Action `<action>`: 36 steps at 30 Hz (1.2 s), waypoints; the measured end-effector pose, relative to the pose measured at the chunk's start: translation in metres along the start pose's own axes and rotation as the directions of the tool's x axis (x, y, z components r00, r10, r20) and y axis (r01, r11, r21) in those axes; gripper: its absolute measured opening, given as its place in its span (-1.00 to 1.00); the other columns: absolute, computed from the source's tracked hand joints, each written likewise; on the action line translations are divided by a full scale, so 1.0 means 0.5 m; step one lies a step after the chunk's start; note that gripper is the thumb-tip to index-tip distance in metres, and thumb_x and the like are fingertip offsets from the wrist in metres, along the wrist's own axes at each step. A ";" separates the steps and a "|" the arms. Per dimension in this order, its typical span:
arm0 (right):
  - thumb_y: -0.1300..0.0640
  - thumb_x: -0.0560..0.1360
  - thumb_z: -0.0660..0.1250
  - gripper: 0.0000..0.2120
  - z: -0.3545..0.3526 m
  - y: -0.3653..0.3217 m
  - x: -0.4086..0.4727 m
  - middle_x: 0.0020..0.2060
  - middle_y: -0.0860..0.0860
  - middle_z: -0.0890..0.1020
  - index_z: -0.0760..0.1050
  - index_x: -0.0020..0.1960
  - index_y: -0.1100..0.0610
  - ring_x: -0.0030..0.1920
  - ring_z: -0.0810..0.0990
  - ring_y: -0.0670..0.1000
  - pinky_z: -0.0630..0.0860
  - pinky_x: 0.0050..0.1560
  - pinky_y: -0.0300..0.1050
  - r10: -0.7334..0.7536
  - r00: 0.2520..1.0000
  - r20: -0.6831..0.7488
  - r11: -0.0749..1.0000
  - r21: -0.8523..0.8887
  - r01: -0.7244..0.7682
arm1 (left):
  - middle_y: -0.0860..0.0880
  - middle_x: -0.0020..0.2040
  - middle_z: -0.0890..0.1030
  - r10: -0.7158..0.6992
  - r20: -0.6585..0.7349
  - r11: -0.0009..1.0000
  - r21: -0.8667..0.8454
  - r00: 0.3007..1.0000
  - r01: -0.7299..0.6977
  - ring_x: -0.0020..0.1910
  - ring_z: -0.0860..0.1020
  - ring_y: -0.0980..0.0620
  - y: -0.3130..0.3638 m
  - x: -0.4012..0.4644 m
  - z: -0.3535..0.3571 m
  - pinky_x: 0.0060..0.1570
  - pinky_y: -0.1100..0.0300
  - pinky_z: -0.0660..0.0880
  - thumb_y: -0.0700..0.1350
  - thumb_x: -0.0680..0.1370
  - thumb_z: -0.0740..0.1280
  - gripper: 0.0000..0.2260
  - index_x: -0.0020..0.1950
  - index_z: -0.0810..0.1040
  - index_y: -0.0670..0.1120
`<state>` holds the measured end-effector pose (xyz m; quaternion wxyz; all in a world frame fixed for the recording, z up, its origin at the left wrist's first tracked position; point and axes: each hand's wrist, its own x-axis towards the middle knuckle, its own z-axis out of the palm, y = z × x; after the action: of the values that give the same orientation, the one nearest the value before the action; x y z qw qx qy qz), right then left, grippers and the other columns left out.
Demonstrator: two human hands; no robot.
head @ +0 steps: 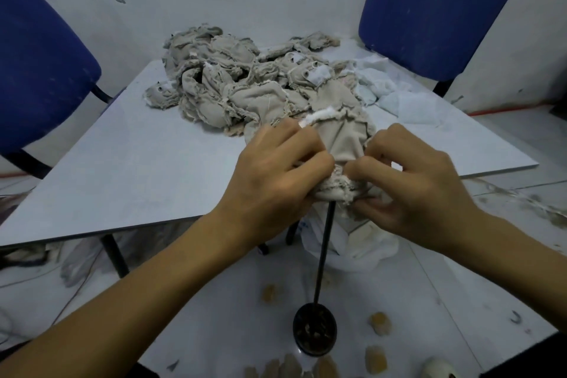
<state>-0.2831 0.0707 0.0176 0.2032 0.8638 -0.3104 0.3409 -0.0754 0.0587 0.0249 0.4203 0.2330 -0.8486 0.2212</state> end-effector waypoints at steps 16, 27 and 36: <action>0.06 0.56 0.35 -0.82 0.135 -0.055 -0.173 -0.22 0.06 0.44 0.36 -0.03 0.09 -0.18 0.30 0.01 0.21 -0.14 -0.17 0.140 0.988 0.066 0.958 0.242 -0.152 | -0.13 -0.32 0.43 -0.136 0.335 0.956 -0.202 0.932 0.212 -0.36 0.35 -0.10 0.075 -0.183 0.075 -0.40 0.03 0.31 -0.21 0.42 0.34 -0.89 -0.27 0.47 -0.21; 0.14 0.53 0.34 -0.79 0.029 -0.022 -0.021 -0.36 0.09 0.54 0.60 -0.20 0.24 -0.39 0.46 0.07 0.37 -0.39 -0.08 0.257 0.944 -0.208 0.954 0.213 -0.213 | -0.09 -0.28 0.54 -0.155 0.097 0.963 -0.207 0.983 0.173 -0.29 0.39 0.01 0.009 -0.017 0.004 -0.25 0.19 0.28 -0.19 0.47 0.35 -0.89 -0.15 0.58 -0.24; 0.01 0.65 0.22 -0.65 0.069 -0.022 -0.073 -0.21 0.13 0.64 0.65 -0.07 0.22 -0.28 0.59 0.18 0.49 -0.43 0.02 0.044 0.994 -0.097 0.998 -0.043 -0.049 | -0.13 -0.31 0.45 -0.044 0.212 0.978 -0.192 0.976 0.086 -0.34 0.35 -0.06 0.008 -0.064 0.039 -0.39 0.16 0.27 -0.28 0.41 0.36 -0.90 -0.22 0.44 -0.18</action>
<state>-0.2806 0.0735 -0.0336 0.2293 0.8343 -0.3280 0.3793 -0.0723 0.0576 -0.0128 0.3580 0.2390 -0.8976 0.0954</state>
